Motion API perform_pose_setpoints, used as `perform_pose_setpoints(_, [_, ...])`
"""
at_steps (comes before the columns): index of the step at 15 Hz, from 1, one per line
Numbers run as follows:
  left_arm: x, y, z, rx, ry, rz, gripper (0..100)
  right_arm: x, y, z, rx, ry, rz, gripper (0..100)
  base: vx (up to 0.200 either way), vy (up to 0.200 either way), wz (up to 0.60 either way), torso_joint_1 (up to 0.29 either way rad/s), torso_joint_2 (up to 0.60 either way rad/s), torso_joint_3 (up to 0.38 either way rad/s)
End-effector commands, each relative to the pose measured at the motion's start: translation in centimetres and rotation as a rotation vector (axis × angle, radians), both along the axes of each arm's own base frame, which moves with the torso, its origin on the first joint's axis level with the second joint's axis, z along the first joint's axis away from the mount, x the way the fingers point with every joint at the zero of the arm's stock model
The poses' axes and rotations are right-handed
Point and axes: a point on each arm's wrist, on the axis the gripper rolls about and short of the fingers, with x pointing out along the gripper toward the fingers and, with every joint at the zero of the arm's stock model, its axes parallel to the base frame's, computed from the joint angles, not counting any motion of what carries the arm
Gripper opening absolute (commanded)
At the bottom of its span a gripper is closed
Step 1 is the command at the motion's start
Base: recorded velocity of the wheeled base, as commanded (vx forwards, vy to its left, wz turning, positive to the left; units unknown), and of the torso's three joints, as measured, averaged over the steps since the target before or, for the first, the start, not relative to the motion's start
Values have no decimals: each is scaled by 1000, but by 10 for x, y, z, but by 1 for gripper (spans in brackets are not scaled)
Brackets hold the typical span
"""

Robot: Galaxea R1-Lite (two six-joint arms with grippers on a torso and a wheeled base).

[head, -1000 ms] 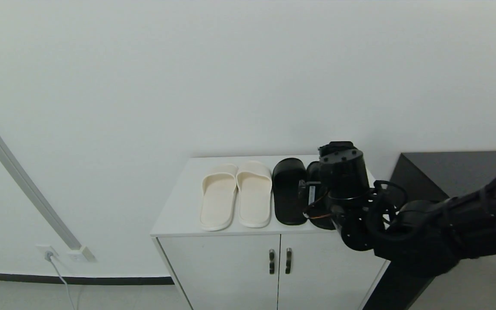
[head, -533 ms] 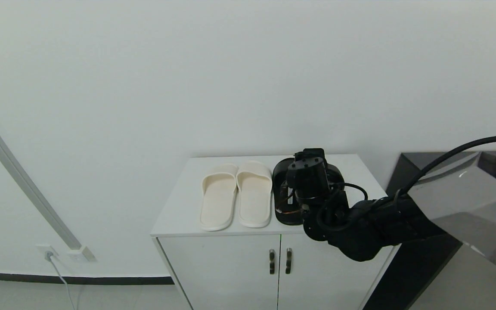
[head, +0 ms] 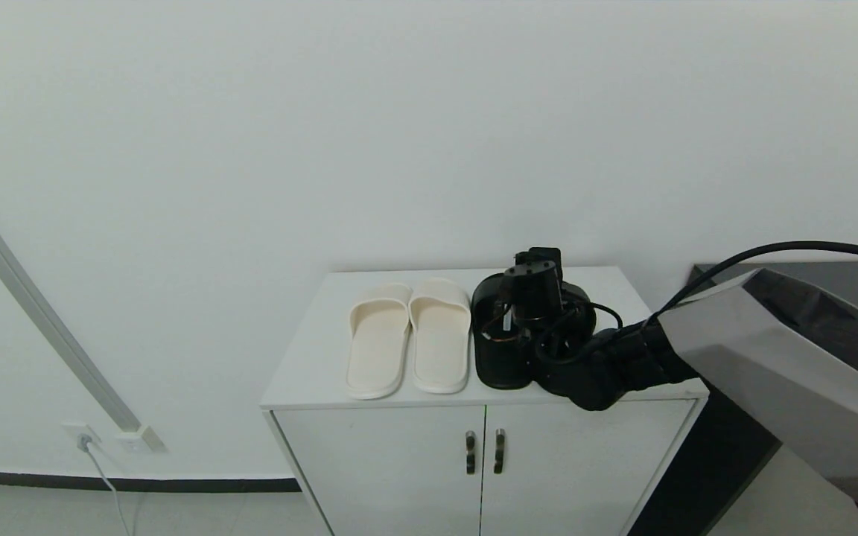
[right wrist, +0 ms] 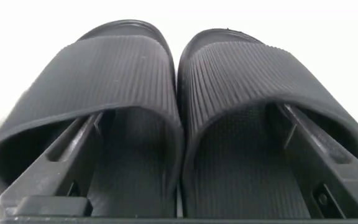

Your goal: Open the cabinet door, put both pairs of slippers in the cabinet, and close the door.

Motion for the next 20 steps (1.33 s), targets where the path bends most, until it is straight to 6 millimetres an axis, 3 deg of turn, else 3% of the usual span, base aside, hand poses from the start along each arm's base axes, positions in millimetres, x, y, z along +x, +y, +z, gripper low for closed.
perform_pose_setpoints(1, [0,0,0,-1,1,0,0,9,-3,-9,-6,8,-15,100,0,0,0,0,0,0])
perform_pose_setpoints(4, [0,0,0,-1,1,0,0,13,-6,-9,2,0,-24,100,0,0,0,0,0,0])
perform_pose_setpoints(5, [0,0,0,-1,1,0,0,13,-6,-8,3,-2,-24,0,0,0,0,0,0,0])
perform_pose_setpoints(10, [0,0,0,-7,1,1,0,7,-7,-5,-2,3,-22,0,0,0,0,0,0,0])
perform_pose_setpoints(14, [0,0,0,-7,1,0,0,-16,-16,28,21,-23,5,0,0,0,0,0,0,0])
perform_pose_setpoints(17, [0,0,0,-7,1,1,0,-70,-35,67,42,-12,174,0,0,0,0,0,0,0])
perform_pose_setpoints(20, [0,0,0,-5,1,0,0,-120,-55,78,39,31,365,0,0,0,0,0,0,0])
